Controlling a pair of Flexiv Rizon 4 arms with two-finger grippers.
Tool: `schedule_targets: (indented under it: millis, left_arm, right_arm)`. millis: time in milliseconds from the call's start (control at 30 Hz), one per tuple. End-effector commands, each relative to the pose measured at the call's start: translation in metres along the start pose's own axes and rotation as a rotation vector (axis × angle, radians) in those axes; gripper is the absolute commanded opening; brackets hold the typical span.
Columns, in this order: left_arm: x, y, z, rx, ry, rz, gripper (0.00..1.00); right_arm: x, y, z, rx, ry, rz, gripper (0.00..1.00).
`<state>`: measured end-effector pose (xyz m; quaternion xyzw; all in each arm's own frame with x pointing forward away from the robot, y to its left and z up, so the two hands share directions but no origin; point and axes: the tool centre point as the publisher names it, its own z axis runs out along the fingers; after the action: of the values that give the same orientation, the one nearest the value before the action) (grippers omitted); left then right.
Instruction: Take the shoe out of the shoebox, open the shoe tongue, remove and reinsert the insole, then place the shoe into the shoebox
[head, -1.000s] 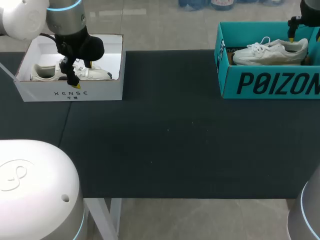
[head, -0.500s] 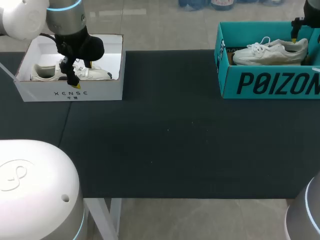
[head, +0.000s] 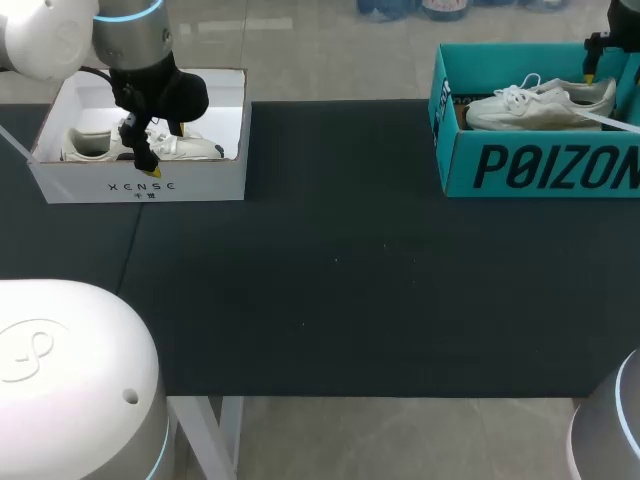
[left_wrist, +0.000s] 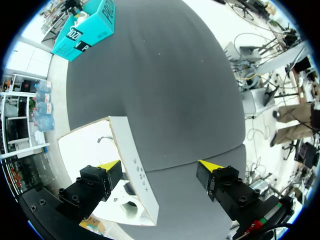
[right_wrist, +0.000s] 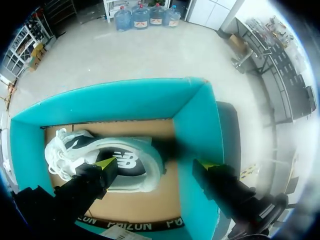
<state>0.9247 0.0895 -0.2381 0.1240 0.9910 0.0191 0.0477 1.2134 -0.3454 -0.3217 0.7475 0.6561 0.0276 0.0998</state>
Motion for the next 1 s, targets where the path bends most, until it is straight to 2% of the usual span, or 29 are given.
schedule_targets:
  millis: [33,267,467,1000]
  left_arm:
    - [0.001,0.000,0.000,-0.001,-0.001,0.001,1.00]
    - [0.001,0.000,0.000,-0.001,-0.001,0.001,1.00]
    - [0.001,0.000,0.000,-0.001,-0.001,0.001,1.00]
    - [0.001,0.000,0.000,-0.001,-0.001,0.001,1.00]
  right_arm:
    - [-0.001,0.009,0.007,0.068,0.006,-0.005,1.00]
    - [0.004,0.000,0.014,0.085,0.018,-0.016,1.00]
    - [0.005,-0.010,0.009,0.074,0.030,-0.034,1.00]
    - [0.008,-0.007,0.019,0.083,0.022,-0.054,1.00]
